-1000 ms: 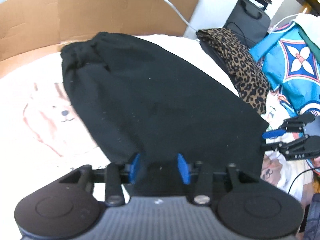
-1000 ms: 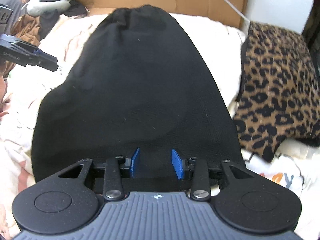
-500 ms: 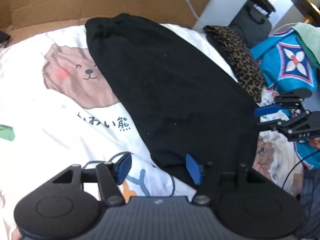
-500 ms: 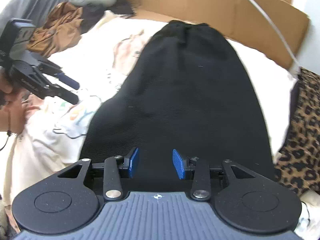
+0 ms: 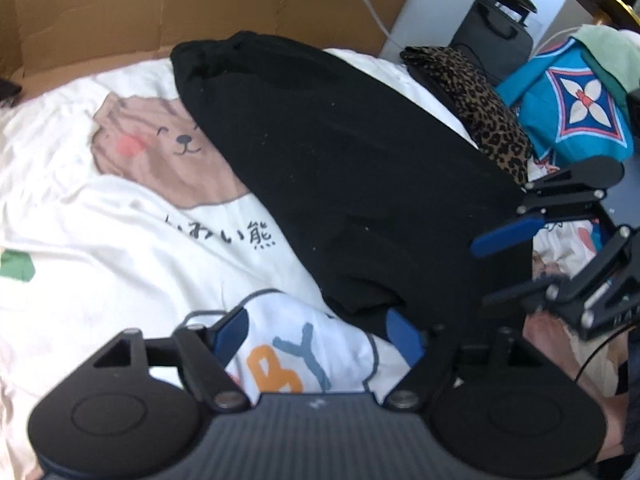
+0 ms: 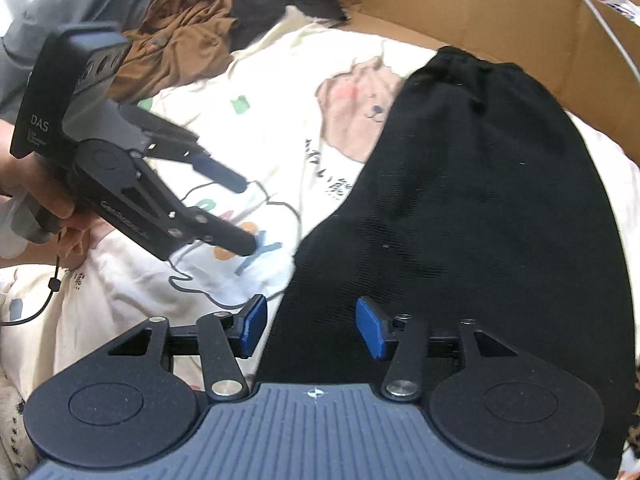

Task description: Fold clothes

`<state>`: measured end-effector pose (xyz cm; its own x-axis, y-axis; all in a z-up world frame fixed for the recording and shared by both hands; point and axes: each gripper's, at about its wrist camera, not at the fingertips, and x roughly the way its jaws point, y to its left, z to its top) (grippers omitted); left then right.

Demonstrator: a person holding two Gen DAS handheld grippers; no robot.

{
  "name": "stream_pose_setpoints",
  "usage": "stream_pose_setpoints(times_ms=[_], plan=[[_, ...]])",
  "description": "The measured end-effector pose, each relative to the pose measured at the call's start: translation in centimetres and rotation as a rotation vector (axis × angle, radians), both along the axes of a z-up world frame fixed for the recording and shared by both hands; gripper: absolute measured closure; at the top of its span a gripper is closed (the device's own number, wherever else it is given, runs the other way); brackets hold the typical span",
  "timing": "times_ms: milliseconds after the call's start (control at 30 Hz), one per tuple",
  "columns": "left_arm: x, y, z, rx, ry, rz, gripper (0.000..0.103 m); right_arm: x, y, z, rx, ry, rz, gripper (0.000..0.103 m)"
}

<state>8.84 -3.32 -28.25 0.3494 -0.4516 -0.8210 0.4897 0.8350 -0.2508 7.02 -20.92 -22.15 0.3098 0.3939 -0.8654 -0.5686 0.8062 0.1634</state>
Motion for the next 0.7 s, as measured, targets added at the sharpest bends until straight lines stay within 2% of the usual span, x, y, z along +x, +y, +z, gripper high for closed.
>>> stream_pose_setpoints(times_ms=[100,267,300,333,433,467,533,600,700], plan=[[-0.3,-0.4,0.2,0.007,-0.032,-0.021,0.024,0.0,1.4,-1.0,-0.023,-0.002,0.017,0.045],[0.0,-1.0,-0.2,0.044,-0.027,-0.068,0.025,0.5,3.4,-2.8,-0.077,0.006,0.034,0.046],[0.0,-1.1,-0.2,0.046,-0.026,-0.069,0.025,0.4,3.7,-3.1,-0.093,0.015,0.05,0.055],[0.1,-1.2,-0.3,0.048,-0.026,-0.073,0.025,0.4,4.0,-3.5,-0.112,0.022,0.064,0.068],[0.1,-1.6,-0.2,0.042,-0.039,-0.104,0.025,0.3,3.7,-3.7,-0.155,0.023,0.074,0.081],[0.0,-1.7,-0.2,0.04,-0.042,-0.114,0.025,0.3,3.5,-3.7,-0.159,0.021,0.075,0.083],[0.0,-2.0,-0.5,0.035,-0.034,-0.124,0.024,0.2,2.9,-3.4,-0.161,0.012,0.076,0.093],[0.2,-2.3,-1.1,0.035,0.001,-0.128,0.025,0.2,2.4,-3.1,-0.149,0.004,0.064,0.1],[0.4,-3.0,-1.6,0.056,0.008,-0.155,0.025,0.3,1.6,-2.5,-0.115,0.002,0.04,0.101]])
